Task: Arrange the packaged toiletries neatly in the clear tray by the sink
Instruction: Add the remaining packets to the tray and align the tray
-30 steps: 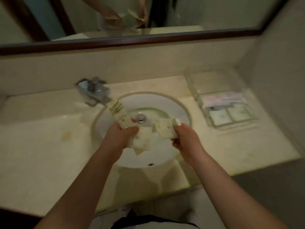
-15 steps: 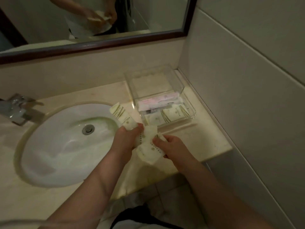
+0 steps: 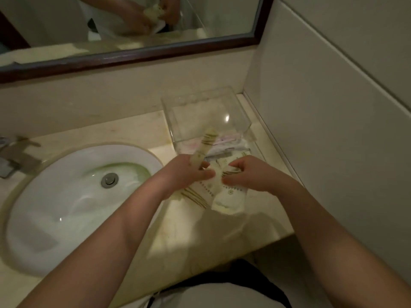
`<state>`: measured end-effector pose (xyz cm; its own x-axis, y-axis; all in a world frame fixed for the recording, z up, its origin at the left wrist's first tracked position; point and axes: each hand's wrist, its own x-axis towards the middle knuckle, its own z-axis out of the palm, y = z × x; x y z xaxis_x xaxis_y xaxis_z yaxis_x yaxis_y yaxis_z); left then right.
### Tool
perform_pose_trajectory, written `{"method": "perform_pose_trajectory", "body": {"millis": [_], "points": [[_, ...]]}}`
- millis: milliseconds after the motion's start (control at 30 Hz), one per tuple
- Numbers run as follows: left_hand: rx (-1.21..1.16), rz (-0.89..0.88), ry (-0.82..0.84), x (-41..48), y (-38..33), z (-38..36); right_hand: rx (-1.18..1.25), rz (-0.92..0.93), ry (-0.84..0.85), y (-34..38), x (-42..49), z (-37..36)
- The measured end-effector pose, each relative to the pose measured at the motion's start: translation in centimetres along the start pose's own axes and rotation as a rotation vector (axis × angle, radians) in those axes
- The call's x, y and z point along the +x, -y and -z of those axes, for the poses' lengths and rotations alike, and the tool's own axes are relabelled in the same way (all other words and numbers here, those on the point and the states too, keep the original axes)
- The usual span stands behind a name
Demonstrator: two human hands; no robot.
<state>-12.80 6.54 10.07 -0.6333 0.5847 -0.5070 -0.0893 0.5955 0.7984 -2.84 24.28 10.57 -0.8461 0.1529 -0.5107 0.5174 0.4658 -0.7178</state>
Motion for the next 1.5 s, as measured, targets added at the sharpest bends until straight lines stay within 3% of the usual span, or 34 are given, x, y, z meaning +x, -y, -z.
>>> {"method": "perform_pose_trajectory", "body": {"millis": [100, 233, 400, 567, 700, 967, 1267, 1367, 1500], "points": [[0.011, 0.028, -0.007, 0.9, -1.1, -0.4, -0.022, 0.045, 0.019, -0.1, 1.2, 1.3], [-0.404, 0.131, -0.268, 2.0, 0.0, -1.2, 0.229, 0.03, -0.14, -3.0, 2.7, 3.5], [-0.827, 0.321, -0.423, 3.5, 2.3, -2.7, 0.345, -0.072, -0.276, -6.6, 4.7, 4.9], [-0.856, 0.362, -0.604, 3.5, 3.5, -3.9, 0.353, -0.138, -0.411, -8.5, 6.6, 5.8], [-0.903, 0.409, -0.661, 3.2, 4.8, -5.6, 0.36, -0.118, -0.368, -8.7, 7.0, 5.5], [-0.682, 0.392, -0.746, 2.8, 5.1, -7.2, -0.012, -0.01, -0.321, -8.3, 7.9, 4.7], [-0.331, 0.383, -0.784, 2.8, 6.5, -7.8, -0.339, 0.032, -0.401, -8.5, 8.1, 3.5], [-0.151, 0.315, -0.863, 2.2, 6.0, -7.9, -0.408, 0.062, -0.502, -8.7, 7.8, 3.0], [-0.059, 0.066, -0.879, 1.5, 4.2, -8.0, -0.461, 0.155, -0.607, -8.7, 7.3, 2.0]]}}
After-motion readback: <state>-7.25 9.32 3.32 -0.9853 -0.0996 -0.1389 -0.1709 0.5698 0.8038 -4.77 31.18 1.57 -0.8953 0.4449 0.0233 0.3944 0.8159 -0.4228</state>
